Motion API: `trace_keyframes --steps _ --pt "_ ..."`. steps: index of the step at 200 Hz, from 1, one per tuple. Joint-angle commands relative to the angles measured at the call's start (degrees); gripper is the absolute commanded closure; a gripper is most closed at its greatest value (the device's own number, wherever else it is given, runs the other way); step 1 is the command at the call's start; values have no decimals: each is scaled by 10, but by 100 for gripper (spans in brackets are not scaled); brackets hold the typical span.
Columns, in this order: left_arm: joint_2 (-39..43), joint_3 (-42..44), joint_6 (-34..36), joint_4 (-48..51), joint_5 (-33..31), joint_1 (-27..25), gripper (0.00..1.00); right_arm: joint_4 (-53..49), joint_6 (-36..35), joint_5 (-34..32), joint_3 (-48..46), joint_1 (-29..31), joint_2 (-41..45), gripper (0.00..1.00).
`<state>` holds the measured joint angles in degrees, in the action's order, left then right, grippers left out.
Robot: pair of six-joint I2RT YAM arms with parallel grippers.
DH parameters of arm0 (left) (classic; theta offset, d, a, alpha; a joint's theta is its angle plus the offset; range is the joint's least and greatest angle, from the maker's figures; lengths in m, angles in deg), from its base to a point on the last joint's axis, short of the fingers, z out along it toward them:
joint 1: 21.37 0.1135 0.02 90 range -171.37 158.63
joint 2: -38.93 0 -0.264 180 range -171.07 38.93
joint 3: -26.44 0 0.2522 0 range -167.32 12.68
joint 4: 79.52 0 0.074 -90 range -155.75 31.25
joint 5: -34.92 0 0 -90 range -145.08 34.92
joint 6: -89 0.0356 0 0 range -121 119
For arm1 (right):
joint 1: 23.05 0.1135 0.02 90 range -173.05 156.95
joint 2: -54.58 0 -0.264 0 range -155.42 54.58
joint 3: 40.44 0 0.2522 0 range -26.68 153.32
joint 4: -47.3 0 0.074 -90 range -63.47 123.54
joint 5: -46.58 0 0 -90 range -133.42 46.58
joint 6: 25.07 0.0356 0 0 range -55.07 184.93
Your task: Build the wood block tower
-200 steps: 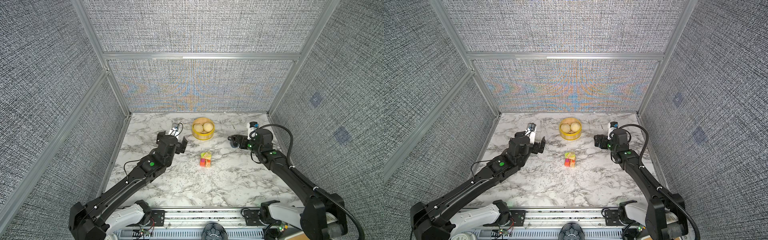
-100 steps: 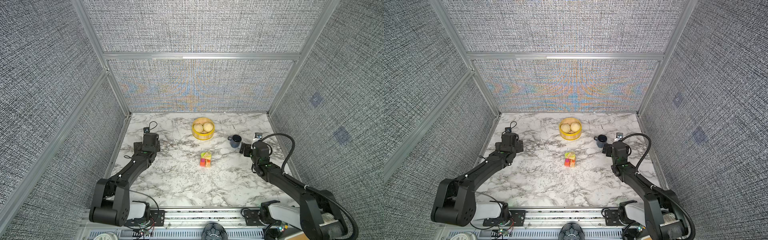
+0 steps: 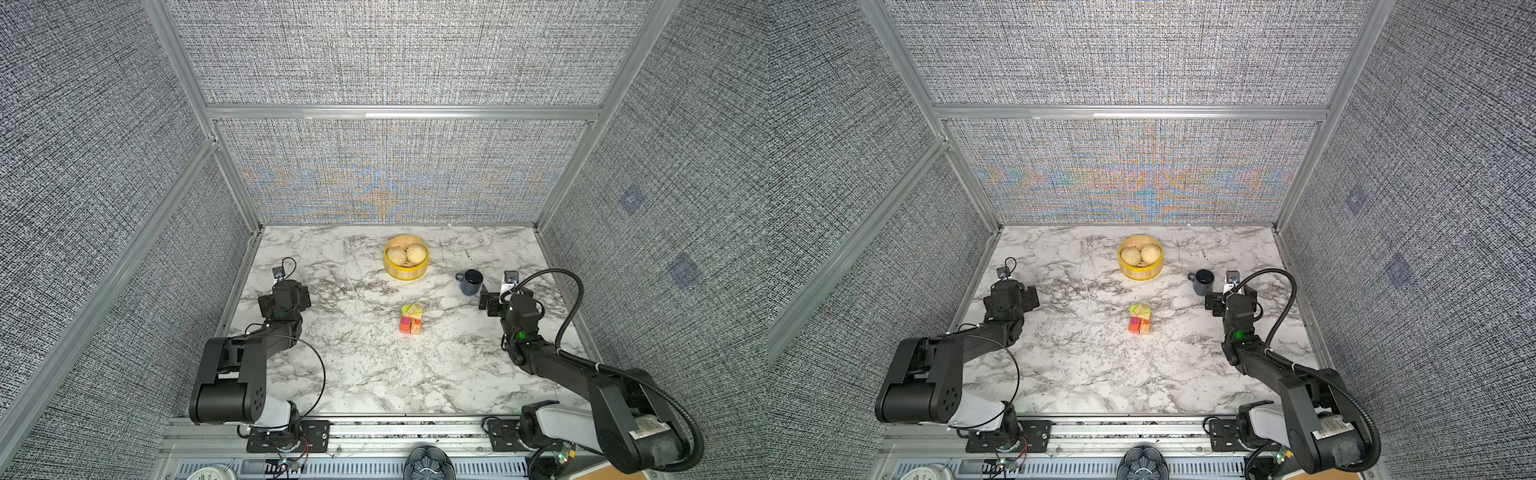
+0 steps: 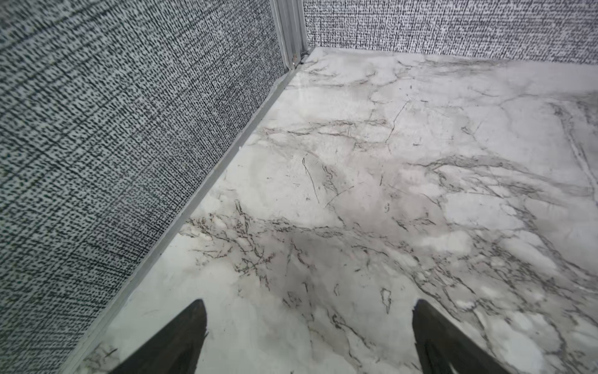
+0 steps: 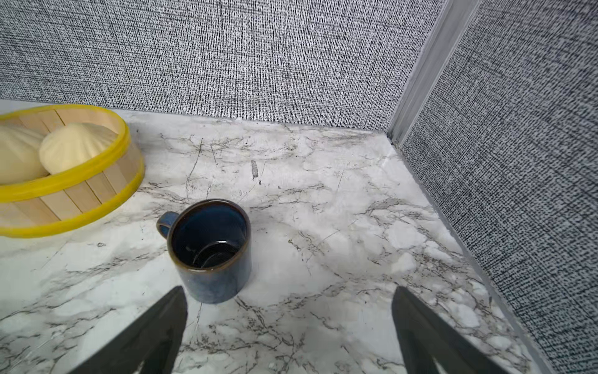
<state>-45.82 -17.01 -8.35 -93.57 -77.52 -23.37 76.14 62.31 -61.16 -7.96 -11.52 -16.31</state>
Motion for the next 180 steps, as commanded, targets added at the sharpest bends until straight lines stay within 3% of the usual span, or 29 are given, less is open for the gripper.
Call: trace_keyframes --steps 1,31,60,100,110,126,135,156,173,180 --pt "2 1 7 -59 9 1 1 73 -20 -14 -25 -3 7 1" --pt "40 73 26 -142 54 1 3 109 -3 -15 -76 -8 26 1" --pt "15 94 51 -228 72 1 3 168 15 8 -117 -23 18 1" --pt "9 105 33 -231 85 0 3 286 -1 9 -136 -27 -60 1" --pt "6 128 55 -278 114 0 3 311 -5 2 -136 -27 -85 1" --pt "-30 133 57 -338 102 0 2 378 -8 -4 -137 -27 -137 1" --pt "-49 133 64 -368 100 0 2 374 -6 -6 -128 -27 -157 1" --pt "-29 105 45 -276 84 1 1 356 -11 6 -104 -27 -183 1" --pt "-33 103 46 -284 83 0 0 305 -15 -4 -58 -27 -207 1" --pt "-34 105 46 -289 83 0 1 234 -6 -8 -39 -28 -187 1"
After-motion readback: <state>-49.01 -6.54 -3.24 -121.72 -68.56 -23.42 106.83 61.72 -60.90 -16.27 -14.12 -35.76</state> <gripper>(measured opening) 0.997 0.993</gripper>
